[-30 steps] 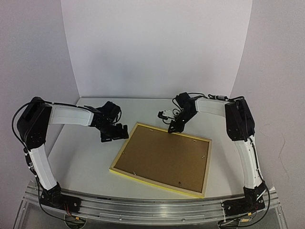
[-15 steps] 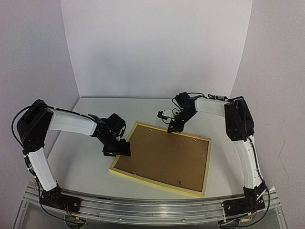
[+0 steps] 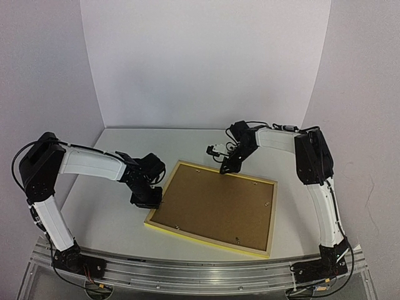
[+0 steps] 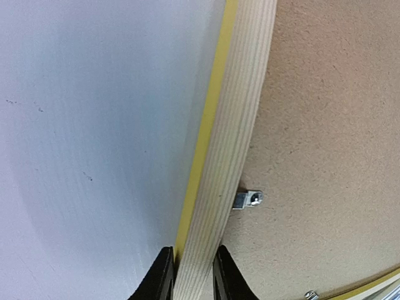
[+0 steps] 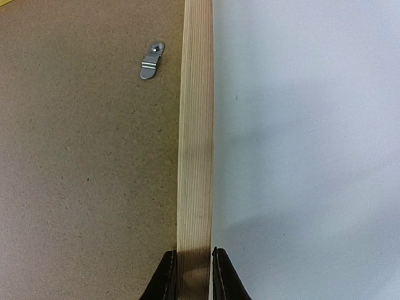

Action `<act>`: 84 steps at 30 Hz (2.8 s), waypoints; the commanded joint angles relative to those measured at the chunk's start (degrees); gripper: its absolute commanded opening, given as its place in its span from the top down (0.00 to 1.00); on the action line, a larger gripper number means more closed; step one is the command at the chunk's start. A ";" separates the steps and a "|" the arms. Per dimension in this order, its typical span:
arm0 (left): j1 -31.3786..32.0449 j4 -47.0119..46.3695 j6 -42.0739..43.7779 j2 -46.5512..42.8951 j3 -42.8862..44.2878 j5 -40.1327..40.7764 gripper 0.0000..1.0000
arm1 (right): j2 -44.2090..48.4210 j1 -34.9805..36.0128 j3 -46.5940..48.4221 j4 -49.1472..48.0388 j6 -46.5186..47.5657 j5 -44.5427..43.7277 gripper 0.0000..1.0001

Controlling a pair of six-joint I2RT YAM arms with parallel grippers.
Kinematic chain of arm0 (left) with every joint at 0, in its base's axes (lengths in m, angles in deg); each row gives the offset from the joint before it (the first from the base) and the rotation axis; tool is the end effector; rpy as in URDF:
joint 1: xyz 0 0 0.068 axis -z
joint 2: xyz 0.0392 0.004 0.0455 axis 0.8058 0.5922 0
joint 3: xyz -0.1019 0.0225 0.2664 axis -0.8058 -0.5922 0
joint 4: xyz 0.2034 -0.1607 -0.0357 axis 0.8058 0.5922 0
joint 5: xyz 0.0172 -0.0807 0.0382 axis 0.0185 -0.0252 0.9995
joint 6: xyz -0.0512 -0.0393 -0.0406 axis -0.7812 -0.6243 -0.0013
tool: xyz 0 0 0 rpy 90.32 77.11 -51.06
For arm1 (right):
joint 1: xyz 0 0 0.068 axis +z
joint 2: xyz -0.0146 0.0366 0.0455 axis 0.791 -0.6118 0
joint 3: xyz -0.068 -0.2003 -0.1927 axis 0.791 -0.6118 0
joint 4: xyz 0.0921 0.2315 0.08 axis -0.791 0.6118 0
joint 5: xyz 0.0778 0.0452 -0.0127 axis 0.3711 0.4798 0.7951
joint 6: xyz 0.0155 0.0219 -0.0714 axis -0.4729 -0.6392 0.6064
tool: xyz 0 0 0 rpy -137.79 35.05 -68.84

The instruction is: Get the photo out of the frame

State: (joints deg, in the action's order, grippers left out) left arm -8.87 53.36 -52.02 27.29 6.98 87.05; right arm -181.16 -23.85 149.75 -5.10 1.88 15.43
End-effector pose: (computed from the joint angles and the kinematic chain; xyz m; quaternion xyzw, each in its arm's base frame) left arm 0.2330 -0.2325 0.1319 0.0654 0.9898 -0.0873 0.0918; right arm 0.4576 0.2686 0.1237 -0.6112 0.7458 0.1020 0.2446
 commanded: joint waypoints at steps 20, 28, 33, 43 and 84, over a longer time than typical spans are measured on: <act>0.27 -3.38 5.44 1.31 -4.74 2.10 1.00 | 23.43 18.45 -29.53 -15.54 5.77 4.50 0.10; 0.27 -4.27 5.70 0.74 -5.31 1.13 1.00 | 19.89 23.49 -27.95 -15.51 4.79 8.06 0.11; 0.27 -5.13 6.04 0.71 -5.81 0.81 1.00 | 17.26 24.71 -27.86 -15.43 4.74 7.02 0.11; 0.27 -5.98 5.07 0.70 -6.56 -1.41 1.00 | 14.00 27.12 -28.17 -15.16 6.48 7.66 0.11; 0.27 -15.71 -4.97 -4.53 -15.43 -9.79 1.00 | 0.93 32.48 -21.16 -41.94 -25.80 -23.61 0.04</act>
State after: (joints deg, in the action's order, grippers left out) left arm -10.35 40.70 -47.93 20.07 -4.59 88.98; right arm -172.24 6.75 126.85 -33.48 -18.25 12.60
